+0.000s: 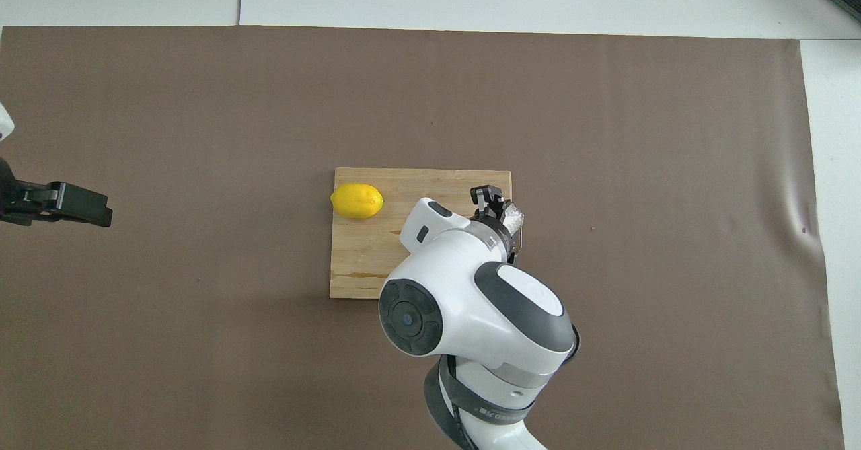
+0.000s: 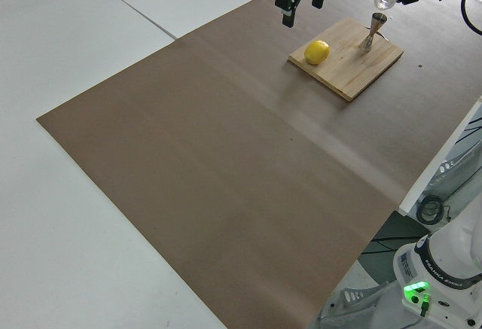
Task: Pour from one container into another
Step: 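Hold the tilted white cup, then turn it upright with the right gripper, then carry the white cup back beside the board and lower it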
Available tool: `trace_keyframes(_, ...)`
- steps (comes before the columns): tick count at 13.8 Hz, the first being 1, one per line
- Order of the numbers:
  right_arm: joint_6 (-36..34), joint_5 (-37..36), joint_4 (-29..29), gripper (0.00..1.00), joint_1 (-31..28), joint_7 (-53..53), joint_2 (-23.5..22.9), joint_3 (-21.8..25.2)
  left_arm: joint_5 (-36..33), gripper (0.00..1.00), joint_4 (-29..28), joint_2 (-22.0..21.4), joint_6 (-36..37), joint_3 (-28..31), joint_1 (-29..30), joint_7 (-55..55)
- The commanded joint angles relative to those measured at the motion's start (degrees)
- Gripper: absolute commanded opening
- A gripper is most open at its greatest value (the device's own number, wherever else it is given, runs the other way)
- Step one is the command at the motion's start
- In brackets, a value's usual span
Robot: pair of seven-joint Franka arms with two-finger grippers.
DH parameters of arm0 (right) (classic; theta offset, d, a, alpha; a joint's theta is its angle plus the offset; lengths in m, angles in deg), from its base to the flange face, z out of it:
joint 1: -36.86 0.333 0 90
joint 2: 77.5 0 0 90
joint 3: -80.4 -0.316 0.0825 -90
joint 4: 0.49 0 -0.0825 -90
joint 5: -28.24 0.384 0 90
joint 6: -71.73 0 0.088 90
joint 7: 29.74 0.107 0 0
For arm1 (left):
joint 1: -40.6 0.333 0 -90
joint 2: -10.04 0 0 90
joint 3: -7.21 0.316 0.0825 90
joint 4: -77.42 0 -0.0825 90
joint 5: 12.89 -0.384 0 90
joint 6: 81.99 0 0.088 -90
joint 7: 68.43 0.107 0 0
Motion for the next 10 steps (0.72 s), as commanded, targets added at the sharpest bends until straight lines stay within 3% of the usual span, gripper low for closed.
trace_keyframes(1,0.7,4.1,-0.2,0.00,-2.1,-0.7,1.1,-0.6,-0.3,1.00,-0.3,-0.9,0.7,-0.1,0.5,0.5)
trace_keyframes(10,2.2,18.7,-0.4,0.00,-9.2,-9.2,2.0,-0.5,-0.3,1.00,-0.3,-0.9,0.7,-0.1,0.5,0.5)
